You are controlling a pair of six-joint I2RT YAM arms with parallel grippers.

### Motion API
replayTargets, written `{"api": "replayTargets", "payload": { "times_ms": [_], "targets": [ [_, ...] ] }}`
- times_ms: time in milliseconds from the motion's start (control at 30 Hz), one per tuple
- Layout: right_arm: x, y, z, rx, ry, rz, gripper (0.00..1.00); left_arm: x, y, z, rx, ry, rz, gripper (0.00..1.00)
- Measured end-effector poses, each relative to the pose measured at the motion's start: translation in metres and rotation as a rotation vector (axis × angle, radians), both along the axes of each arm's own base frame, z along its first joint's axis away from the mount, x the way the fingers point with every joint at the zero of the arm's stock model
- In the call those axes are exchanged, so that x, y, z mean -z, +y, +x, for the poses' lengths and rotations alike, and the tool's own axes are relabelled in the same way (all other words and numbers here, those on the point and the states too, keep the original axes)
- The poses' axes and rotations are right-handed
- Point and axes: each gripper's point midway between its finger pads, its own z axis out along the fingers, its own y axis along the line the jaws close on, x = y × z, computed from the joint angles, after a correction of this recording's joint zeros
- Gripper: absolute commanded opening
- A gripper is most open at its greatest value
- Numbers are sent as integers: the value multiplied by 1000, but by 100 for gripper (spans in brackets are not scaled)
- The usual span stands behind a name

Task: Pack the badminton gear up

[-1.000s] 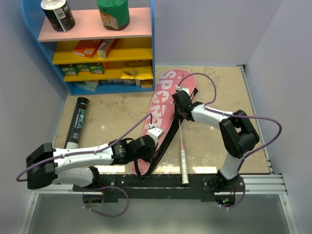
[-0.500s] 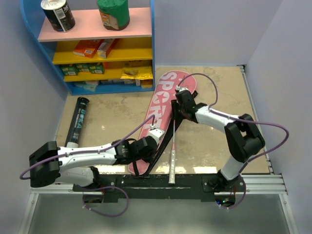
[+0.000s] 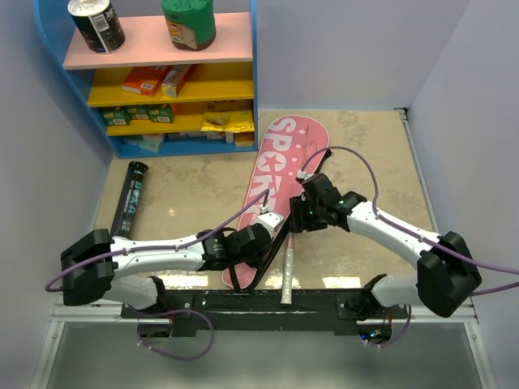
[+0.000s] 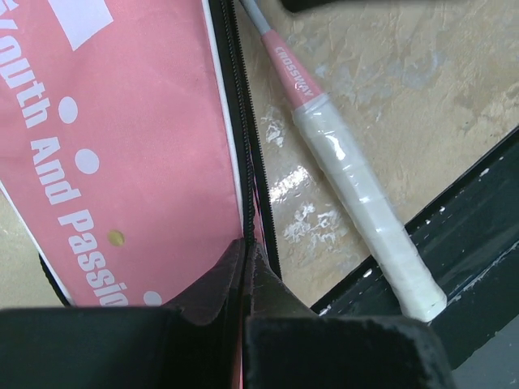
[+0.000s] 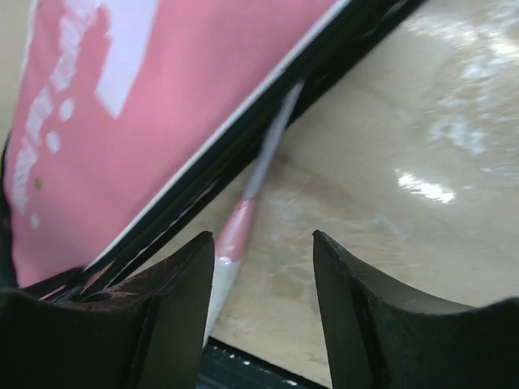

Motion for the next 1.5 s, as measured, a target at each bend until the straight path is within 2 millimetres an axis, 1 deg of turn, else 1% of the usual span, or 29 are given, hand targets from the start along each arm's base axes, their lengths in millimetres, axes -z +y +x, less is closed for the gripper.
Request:
{"api": "replayTargets", "payload": {
  "times_ms": [100,200,267,433,567,667,867,1000,1067,1100,1133,1233,1500],
  "targets": [
    [-1,19,-24,-69,46,31,56,-3,-5,2,2,-6,-11,0],
    [3,25,-38,-90,77,41,56,-6,-10,4,3,-10,-22,0],
    [10,21,-46,-77,102,43,56,-7,-11,4,6,-15,-27,0],
    [34,4,-73,-33,177,21,56,-10,-13,6,18,-27,-28,0],
    [41,3,-88,-19,211,49,56,-15,-18,8,22,-36,-42,0],
    [41,8,-97,-19,223,88,56,-16,-18,8,31,-43,-40,0],
    [39,17,-104,-6,231,156,56,-16,-18,8,32,-45,-39,0],
    [45,21,-107,5,238,175,55,-17,-19,9,33,-47,-43,0],
    [52,23,-111,10,251,176,49,-17,-20,9,33,-47,-45,0],
    [54,25,-111,12,256,179,42,-17,-20,9,33,-47,-45,0],
    [55,28,-112,13,259,188,23,-17,-20,9,33,-47,-45,0],
    [56,37,-111,33,269,219,0,-18,-20,9,33,-48,-50,0],
    [54,41,-102,105,257,248,0,-15,-22,8,38,-47,-64,0]
  ]
}}
